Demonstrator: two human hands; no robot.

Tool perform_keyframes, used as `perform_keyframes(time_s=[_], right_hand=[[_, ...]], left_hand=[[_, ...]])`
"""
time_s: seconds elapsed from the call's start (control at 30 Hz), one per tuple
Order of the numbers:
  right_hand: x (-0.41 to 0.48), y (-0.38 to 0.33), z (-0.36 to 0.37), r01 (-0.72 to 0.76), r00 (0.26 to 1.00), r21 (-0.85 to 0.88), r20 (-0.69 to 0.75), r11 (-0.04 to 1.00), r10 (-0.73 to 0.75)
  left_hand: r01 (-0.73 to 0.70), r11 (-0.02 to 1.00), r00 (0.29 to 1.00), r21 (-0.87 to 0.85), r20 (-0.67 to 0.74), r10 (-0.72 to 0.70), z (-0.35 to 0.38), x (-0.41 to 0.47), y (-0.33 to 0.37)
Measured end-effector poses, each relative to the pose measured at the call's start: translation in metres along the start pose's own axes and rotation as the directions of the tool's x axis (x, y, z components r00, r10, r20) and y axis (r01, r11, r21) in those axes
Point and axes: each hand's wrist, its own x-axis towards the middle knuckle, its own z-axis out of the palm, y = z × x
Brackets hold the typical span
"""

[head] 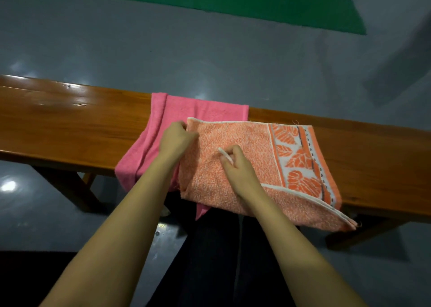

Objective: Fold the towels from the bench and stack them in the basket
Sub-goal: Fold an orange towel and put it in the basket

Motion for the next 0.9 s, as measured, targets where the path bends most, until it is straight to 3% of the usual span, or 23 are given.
perform_keyframes(time_s=[0.1,0.17,0.27,0.33,0.4,0.63,0.9], right_hand=[[0.001,0.003,0.0,0.009,1.0,0.053,0.011,0.999,-0.009],[0.002,0.003,0.002,0.007,1.0,0.1,0.018,0.995,-0.009],[-0.001,-0.001,0.003,0.036,0.999,0.226,-0.027,0.974,-0.03],[-0.006,-0.005,0.0,0.08,0.995,0.262,-0.08,0.962,-0.061],[-0.015,-0.013,-0.006,0.124,0.987,0.275,-0.129,0.953,-0.091],[-0.055,-0.045,-0.04,0.341,0.915,0.356,-0.338,0.87,-0.22],[-0.085,-0.055,-0.062,0.388,0.894,0.271,-0.344,0.881,-0.288]], left_hand=[[-0.087,0.992,0.984,0.086,-0.146,0.099,-0.002,-0.002,-0.005],[-0.177,0.984,0.956,0.034,-0.233,0.18,-0.004,-0.005,-0.01],[-0.265,0.945,0.948,-0.19,-0.229,0.22,-0.004,-0.013,-0.004],[-0.216,0.868,0.971,-0.448,-0.189,0.144,-0.004,-0.023,0.007],[-0.172,0.78,0.982,-0.602,-0.172,0.083,-0.005,-0.036,0.012],[-0.36,0.735,0.932,-0.575,-0.249,0.262,-0.008,-0.103,0.031],[-0.456,0.702,0.878,-0.547,-0.147,0.456,-0.016,-0.17,0.052]])
